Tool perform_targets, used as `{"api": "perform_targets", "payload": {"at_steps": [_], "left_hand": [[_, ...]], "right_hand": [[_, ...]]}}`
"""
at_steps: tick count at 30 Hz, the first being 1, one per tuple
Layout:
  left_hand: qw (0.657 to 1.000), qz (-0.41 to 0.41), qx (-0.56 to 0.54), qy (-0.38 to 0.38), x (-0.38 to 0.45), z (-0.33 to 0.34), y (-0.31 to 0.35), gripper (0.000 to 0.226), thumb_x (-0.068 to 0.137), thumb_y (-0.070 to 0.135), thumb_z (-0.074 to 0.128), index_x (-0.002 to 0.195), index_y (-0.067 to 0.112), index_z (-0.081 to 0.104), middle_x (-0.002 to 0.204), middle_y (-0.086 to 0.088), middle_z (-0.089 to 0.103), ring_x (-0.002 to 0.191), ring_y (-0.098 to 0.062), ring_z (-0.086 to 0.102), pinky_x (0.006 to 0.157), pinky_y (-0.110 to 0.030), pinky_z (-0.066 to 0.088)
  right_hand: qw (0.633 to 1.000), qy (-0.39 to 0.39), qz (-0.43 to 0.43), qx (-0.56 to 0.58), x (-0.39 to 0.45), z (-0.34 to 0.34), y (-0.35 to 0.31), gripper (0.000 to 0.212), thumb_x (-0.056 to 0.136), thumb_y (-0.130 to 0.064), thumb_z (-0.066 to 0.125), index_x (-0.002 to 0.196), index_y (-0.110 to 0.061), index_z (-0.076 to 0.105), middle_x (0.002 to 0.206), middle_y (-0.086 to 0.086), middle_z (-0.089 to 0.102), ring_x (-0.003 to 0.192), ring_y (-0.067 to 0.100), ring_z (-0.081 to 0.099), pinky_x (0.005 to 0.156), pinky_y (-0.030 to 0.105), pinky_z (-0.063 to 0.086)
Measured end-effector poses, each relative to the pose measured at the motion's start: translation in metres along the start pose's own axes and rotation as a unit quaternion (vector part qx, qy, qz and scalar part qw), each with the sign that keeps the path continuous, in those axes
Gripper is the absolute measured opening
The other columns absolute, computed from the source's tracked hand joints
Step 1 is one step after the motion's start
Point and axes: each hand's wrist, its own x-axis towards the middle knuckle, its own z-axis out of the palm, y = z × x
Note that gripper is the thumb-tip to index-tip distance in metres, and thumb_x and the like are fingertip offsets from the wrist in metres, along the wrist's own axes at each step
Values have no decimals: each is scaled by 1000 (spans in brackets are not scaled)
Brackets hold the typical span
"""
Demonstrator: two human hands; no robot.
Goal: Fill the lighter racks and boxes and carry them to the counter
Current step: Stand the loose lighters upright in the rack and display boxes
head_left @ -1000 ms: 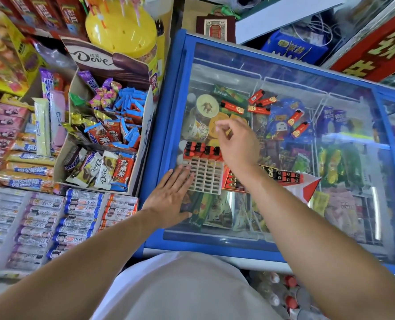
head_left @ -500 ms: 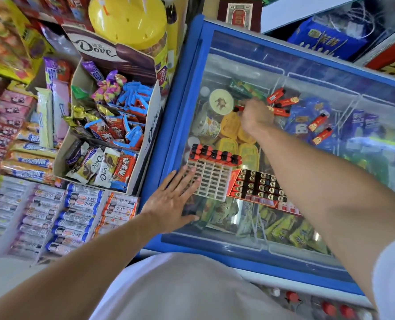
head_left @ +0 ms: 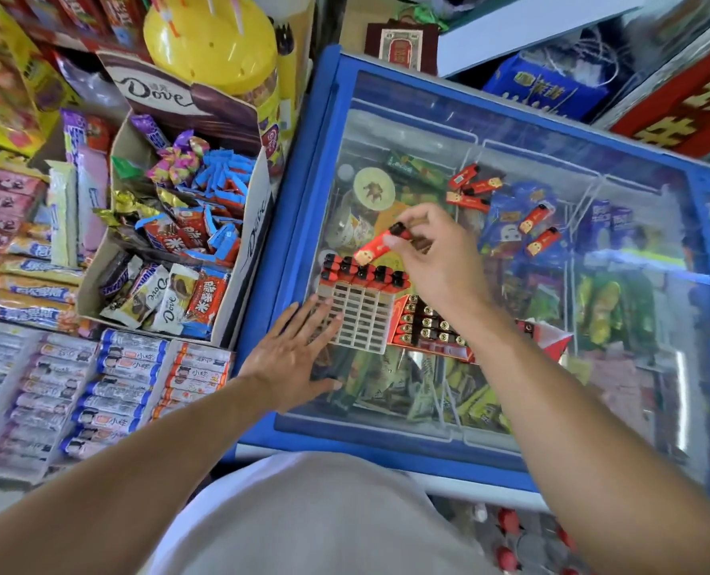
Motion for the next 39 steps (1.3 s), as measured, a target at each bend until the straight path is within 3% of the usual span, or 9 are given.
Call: {"api": "perform_targets", "payload": {"at_steps": [6,9,13,20,25,30,33,36,39], "left_hand": [[1000,6,-7,-16,-2,-5,-1,105,90,83,28,155,25,-30,160,-4,-40,147,-22,-38,125,-45,-13],[1000,7,-16,-22,-2,-7,-1,107,89,84,30,154,25,-31,160,-4,-39,147,-23,-37,125,-44,-15],[999,9,-19,-27,-1,-8,-1,108,88,84,32,153,25,-32,160,-4,-39,148,-23,-37,124,-44,-16],[999,18,-26,-19,0,-3,-4,111,87,85,34,156,24,-29,161,-6,-37,148,-23,-37,124,-45,-16],[999,23,-33,-18,0,-2,-5,113,86,85,36,155,24,-30,160,-5,-39,147,-22,-38,124,-45,-16],[997,39,-62,-6,-1,-1,-8,112,86,84,39,157,25,-25,161,-4,-37,148,-20,-36,125,-43,-16],[985,55,-150,63,-6,0,-11,105,89,74,50,163,23,-3,169,-1,-19,155,-17,-20,128,-43,-4],[947,29,-237,216,-12,-7,-10,78,91,40,72,155,17,36,165,-2,29,150,-20,29,123,-48,28],[909,4,-247,335,2,-30,-10,72,85,18,80,147,14,44,152,-4,45,137,-24,45,114,-48,40]], "right_hand": [[995,-67,-39,-63,-34,37,16,23,97,-40,63,117,-30,62,120,-7,71,109,10,67,97,34,52],[994,-32,-69,-74,-29,54,23,21,93,-35,69,111,-25,69,105,-9,69,91,7,62,85,36,54],[992,8,-69,-108,-28,70,25,21,92,-32,72,112,-25,71,103,-11,70,82,0,54,77,25,52],[976,62,-57,-199,-35,85,22,18,91,-38,73,107,-31,71,88,-13,75,70,6,68,55,21,43],[970,93,-55,-217,-36,88,21,15,89,-38,75,102,-31,73,81,-12,74,64,9,67,51,21,33],[973,92,-58,-203,-32,94,15,15,90,-37,73,104,-32,73,92,-13,74,74,9,69,57,26,51],[979,115,-64,-157,-36,92,15,22,89,-41,73,109,-32,73,90,-16,73,68,1,63,54,23,49],[975,185,-66,-100,-37,79,18,17,91,-39,72,104,-29,74,90,-18,71,55,-9,50,44,10,37],[975,200,-39,-87,-26,55,29,11,95,-30,68,104,-27,73,99,-18,70,60,-12,48,49,8,38]]}}
